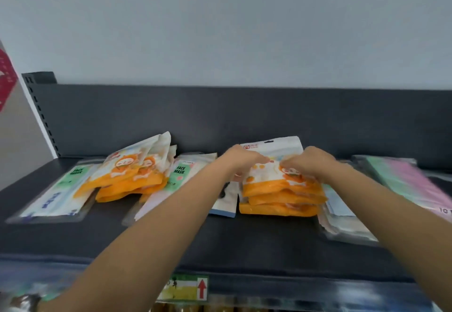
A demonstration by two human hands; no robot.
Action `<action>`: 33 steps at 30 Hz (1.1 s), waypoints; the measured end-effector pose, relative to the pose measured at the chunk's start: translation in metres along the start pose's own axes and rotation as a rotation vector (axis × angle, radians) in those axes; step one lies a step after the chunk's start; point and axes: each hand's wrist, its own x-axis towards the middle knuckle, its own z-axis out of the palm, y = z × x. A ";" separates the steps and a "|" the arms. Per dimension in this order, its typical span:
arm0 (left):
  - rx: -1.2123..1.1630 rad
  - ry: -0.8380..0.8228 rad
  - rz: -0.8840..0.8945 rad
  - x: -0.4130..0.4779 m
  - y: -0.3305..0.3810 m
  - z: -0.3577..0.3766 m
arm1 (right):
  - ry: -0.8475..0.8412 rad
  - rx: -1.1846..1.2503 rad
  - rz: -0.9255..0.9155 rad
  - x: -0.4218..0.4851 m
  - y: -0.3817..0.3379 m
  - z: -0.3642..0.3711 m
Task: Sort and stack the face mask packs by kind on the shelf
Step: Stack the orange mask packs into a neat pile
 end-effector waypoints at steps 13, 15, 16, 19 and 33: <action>0.021 0.375 0.190 -0.041 -0.026 -0.141 | 0.265 -0.463 -0.116 -0.021 -0.105 0.006; 0.016 0.423 0.134 -0.046 -0.050 -0.179 | 0.321 -0.267 -0.279 -0.030 -0.135 0.019; 0.020 0.444 0.099 -0.048 -0.064 -0.198 | 0.276 -0.139 -0.339 -0.037 -0.154 0.029; 0.057 0.450 -0.022 -0.053 -0.107 -0.243 | 0.047 0.107 -0.372 -0.049 -0.213 0.069; -0.093 0.164 -0.180 -0.031 -0.175 -0.283 | -0.048 0.340 -0.130 -0.052 -0.288 0.149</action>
